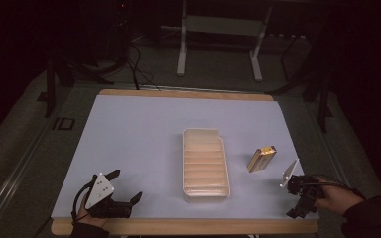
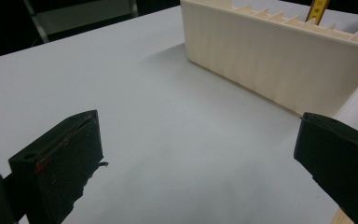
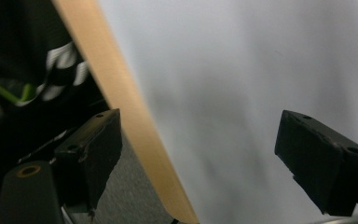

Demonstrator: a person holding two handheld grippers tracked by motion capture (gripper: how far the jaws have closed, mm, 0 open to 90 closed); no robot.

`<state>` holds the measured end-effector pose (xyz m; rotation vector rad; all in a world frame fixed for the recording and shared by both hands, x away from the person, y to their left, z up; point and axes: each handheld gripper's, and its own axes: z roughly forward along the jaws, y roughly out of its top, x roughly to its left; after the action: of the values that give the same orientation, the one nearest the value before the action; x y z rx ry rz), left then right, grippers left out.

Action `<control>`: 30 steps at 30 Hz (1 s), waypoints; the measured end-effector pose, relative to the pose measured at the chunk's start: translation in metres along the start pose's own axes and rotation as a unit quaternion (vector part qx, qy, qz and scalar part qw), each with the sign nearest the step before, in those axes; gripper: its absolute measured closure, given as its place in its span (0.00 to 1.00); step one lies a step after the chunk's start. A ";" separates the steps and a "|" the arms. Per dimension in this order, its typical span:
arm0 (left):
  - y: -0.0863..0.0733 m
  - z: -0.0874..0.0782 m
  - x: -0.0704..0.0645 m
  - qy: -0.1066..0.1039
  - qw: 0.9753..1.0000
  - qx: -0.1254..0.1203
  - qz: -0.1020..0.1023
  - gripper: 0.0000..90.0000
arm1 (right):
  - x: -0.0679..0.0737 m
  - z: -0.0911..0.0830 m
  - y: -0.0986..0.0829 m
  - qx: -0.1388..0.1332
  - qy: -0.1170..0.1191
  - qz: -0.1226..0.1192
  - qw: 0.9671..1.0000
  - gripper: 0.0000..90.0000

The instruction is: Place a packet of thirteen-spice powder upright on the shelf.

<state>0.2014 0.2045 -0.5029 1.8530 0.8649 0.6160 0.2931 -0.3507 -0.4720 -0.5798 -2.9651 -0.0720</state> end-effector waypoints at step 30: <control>-0.001 0.001 0.001 -0.001 1.000 0.004 -0.005 0.01 | 0.027 -0.058 0.054 -0.040 -0.048 -0.219 0.974 0.28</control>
<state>0.2025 0.2055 -0.5037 1.8548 0.8758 0.6040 0.2945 -0.2946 -0.4098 0.0773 -3.1379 -0.2090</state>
